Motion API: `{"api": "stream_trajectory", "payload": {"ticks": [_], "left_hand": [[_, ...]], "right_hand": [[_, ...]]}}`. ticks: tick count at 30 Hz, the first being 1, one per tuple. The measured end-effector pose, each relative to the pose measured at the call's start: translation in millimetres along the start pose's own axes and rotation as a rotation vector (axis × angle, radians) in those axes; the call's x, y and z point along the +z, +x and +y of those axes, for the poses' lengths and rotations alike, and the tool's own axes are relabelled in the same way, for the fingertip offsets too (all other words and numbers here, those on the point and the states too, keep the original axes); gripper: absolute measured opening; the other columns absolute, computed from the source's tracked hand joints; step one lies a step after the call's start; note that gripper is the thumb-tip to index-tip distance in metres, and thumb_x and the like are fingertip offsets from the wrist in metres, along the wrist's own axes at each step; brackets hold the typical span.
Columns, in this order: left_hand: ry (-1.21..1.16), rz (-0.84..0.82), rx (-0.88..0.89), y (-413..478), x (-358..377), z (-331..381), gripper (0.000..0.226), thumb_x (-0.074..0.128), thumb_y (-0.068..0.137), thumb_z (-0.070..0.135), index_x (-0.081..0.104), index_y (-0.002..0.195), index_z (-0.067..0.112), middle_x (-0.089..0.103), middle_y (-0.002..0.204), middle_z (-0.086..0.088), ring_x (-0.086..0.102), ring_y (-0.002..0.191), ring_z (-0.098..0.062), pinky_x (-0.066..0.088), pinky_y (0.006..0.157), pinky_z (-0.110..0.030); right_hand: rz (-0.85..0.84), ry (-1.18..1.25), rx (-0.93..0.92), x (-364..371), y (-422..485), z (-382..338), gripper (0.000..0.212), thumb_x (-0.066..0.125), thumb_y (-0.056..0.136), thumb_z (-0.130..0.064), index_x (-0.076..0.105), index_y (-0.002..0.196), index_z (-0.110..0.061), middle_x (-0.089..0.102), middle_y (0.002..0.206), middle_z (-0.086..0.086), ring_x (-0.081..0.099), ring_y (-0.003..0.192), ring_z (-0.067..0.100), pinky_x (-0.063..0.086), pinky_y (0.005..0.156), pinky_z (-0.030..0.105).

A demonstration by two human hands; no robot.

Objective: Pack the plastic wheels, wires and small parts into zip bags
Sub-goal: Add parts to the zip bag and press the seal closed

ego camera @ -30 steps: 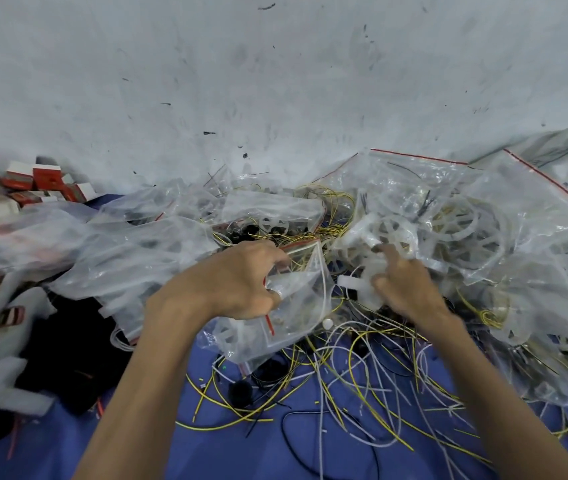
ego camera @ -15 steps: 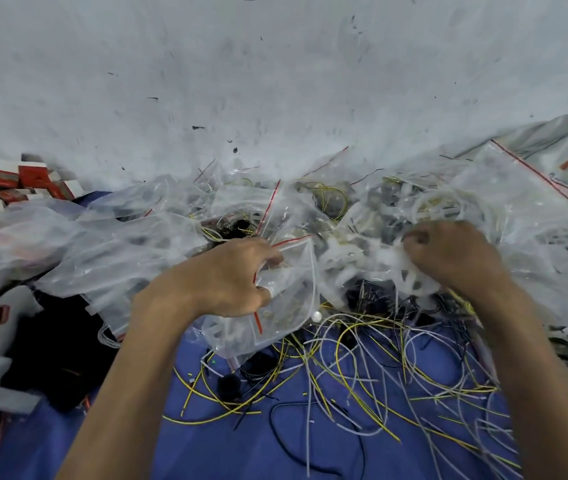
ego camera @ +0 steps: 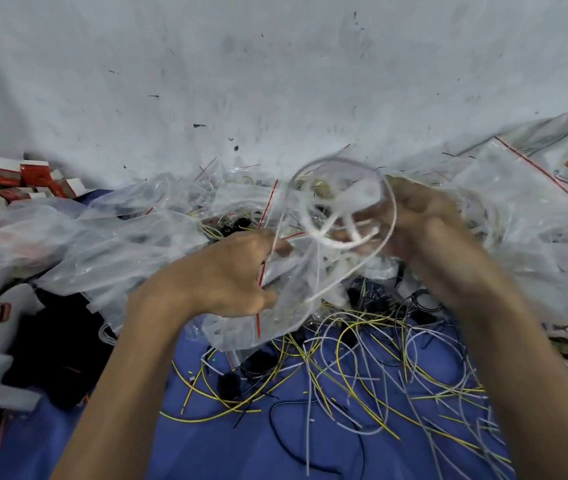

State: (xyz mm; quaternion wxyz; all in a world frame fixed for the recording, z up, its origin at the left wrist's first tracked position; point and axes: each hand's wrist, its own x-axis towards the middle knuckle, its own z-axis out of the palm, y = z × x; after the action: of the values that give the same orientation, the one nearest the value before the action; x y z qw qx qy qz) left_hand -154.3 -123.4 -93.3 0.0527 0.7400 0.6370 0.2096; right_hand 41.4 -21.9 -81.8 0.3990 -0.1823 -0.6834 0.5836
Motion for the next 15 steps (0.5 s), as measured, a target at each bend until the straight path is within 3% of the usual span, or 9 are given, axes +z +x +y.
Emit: {"api": "stream_trajectory", "payload": {"ticks": [2, 3, 5, 8, 9, 11, 13, 15], "left_hand": [[-0.038, 0.042, 0.086, -2.9, -4.6, 5.1, 0.038, 0.065, 0.073, 0.006, 0.051, 0.086, 0.039, 0.055, 0.073, 0.022, 0.046, 0.068, 0.025, 0.033, 0.060, 0.003], [-0.064, 0.046, 0.106, -3.7, -7.0, 5.3, 0.040, 0.065, 0.072, 0.004, 0.055, 0.091, 0.038, 0.057, 0.084, 0.027, 0.051, 0.075, 0.018, 0.036, 0.065, 0.000], [-0.083, 0.026, 0.074, -4.7, -10.8, 1.1, 0.043, 0.068, 0.071, 0.007, 0.059, 0.109, 0.025, 0.055, 0.099, 0.017, 0.053, 0.087, 0.003, 0.042, 0.076, -0.014], [-0.078, -0.021, 0.009, -6.3, -11.9, -8.5, 0.051, 0.068, 0.073, 0.013, 0.054, 0.121, 0.022, 0.048, 0.100, 0.016, 0.051, 0.082, 0.008, 0.035, 0.071, -0.009], [-0.072, -0.024, -0.008, -6.6, -12.0, -10.9, 0.053, 0.069, 0.075, 0.013, 0.052, 0.124, 0.024, 0.047, 0.101, 0.019, 0.050, 0.081, 0.009, 0.035, 0.072, -0.009], [-0.030, 0.006, -0.044, -5.5, -12.7, -15.2, 0.059, 0.068, 0.077, 0.015, 0.047, 0.131, 0.024, 0.047, 0.108, 0.018, 0.048, 0.083, 0.007, 0.035, 0.079, -0.009], [0.040, 0.070, -0.075, -3.4, -14.2, -19.5, 0.057, 0.065, 0.078, 0.016, 0.047, 0.132, 0.022, 0.046, 0.113, 0.014, 0.045, 0.080, 0.009, 0.030, 0.074, 0.000], [0.063, 0.122, -0.097, -2.7, -15.7, -20.7, 0.054, 0.063, 0.079, 0.016, 0.049, 0.131, 0.019, 0.045, 0.108, 0.014, 0.041, 0.072, 0.019, 0.027, 0.069, 0.005]], "right_hand": [[-0.162, -0.035, 0.133, 21.9, -0.9, 8.9, 0.015, 0.050, 0.089, -0.002, 0.057, 0.102, 0.000, 0.072, 0.085, 0.015, 0.071, 0.076, 0.029, 0.058, 0.064, 0.033], [-0.195, -0.091, 0.189, 29.1, -0.3, 14.3, 0.016, 0.045, 0.091, 0.004, 0.057, 0.100, 0.000, 0.071, 0.079, 0.015, 0.071, 0.070, 0.026, 0.059, 0.063, 0.034], [-0.225, -0.213, 0.225, 34.6, 1.1, 23.5, 0.027, 0.038, 0.090, 0.012, 0.060, 0.089, -0.004, 0.069, 0.065, 0.008, 0.068, 0.060, 0.018, 0.059, 0.058, 0.031], [-0.234, -0.319, 0.174, 29.9, 3.0, 27.7, 0.041, 0.040, 0.082, 0.010, 0.065, 0.068, -0.019, 0.066, 0.056, -0.003, 0.065, 0.056, 0.015, 0.050, 0.048, 0.021], [-0.234, -0.332, 0.151, 27.0, 3.9, 27.8, 0.042, 0.040, 0.081, 0.009, 0.067, 0.067, -0.020, 0.066, 0.059, -0.002, 0.064, 0.056, 0.013, 0.048, 0.047, 0.020], [-0.225, -0.283, 0.109, 19.7, 5.5, 27.4, 0.036, 0.041, 0.083, 0.013, 0.069, 0.087, -0.011, 0.068, 0.074, 0.007, 0.064, 0.061, 0.012, 0.047, 0.048, 0.022], [-0.174, -0.263, 0.081, 9.7, 6.5, 27.7, 0.032, 0.046, 0.083, 0.016, 0.063, 0.102, -0.004, 0.069, 0.091, 0.013, 0.066, 0.071, 0.013, 0.049, 0.052, 0.022], [-0.063, -0.327, 0.043, 0.8, 8.0, 26.1, 0.030, 0.047, 0.083, 0.014, 0.064, 0.100, -0.005, 0.068, 0.096, 0.020, 0.068, 0.072, 0.017, 0.052, 0.055, 0.022]]}}
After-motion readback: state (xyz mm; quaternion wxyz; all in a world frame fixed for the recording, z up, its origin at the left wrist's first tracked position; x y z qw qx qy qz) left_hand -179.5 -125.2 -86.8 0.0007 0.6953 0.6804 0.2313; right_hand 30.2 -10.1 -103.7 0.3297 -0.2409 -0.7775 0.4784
